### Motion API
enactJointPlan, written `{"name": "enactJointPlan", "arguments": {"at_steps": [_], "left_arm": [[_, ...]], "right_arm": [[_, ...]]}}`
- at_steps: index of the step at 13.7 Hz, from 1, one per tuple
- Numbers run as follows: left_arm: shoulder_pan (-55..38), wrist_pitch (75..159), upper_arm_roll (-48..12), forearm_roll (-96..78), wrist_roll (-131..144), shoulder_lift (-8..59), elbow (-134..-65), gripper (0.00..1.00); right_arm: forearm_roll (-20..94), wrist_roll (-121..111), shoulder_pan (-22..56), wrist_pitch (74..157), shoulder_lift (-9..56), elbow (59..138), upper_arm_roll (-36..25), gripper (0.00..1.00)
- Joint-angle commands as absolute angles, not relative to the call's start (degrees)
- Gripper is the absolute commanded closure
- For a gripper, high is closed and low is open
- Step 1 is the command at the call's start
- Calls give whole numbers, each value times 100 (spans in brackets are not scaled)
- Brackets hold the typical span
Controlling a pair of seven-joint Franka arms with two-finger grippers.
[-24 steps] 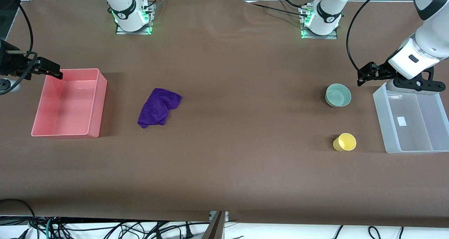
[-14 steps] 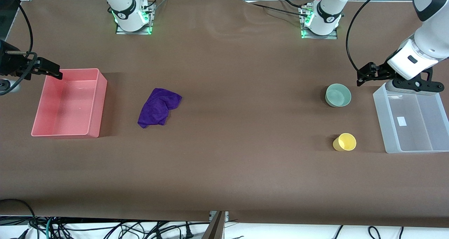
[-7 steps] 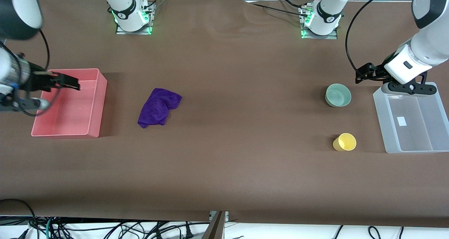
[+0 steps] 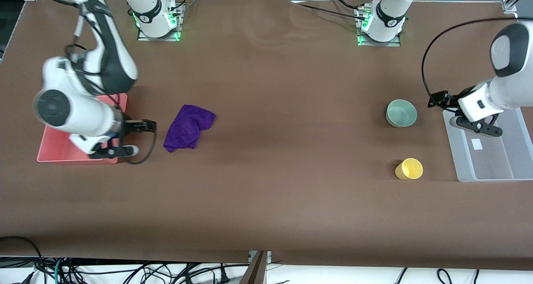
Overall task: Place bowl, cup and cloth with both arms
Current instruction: 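Reach the right gripper to the purple cloth while the left gripper reaches the bowl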
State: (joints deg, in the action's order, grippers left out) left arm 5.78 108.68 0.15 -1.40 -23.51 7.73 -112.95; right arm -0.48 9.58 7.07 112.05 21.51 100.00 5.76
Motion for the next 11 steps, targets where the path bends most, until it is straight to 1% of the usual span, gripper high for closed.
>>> {"name": "enactJointPlan", "arguments": {"at_steps": [1,2,3,6,7,8,9,10,11], "left_arm": [[554,12499,-9,-106,-2846,641,-12677,0],[554,13220,-17,121,-3048,755,-13039,0],[554,13758,-26,375,-3267,982,-13182,0],[659,14657,-26,501,-3917,1764,-13210,0],[685,14852,-35,501,-4137,1880,-13306,0],[686,15028,-35,501,-4270,1959,-13359,5],[686,15081,-35,501,-4480,1960,-13438,39],[686,15082,-35,501,-4648,1960,-13430,82],[686,15082,-35,501,-4702,1960,-13412,100]], "right_arm": [[-17,1816,677,12362,2038,11089,878,0],[-18,2046,677,12679,2135,11301,922,0],[-26,2091,677,12935,2240,11451,932,0],[-18,2101,720,13472,2521,11742,932,0],[-18,2101,747,13578,2627,11768,932,0],[-18,2101,764,13727,2715,11829,932,0],[-9,2109,791,13955,2777,11908,932,11],[-17,2109,808,14009,2821,11927,932,48],[-18,2109,809,13992,2847,11918,932,81]]}}
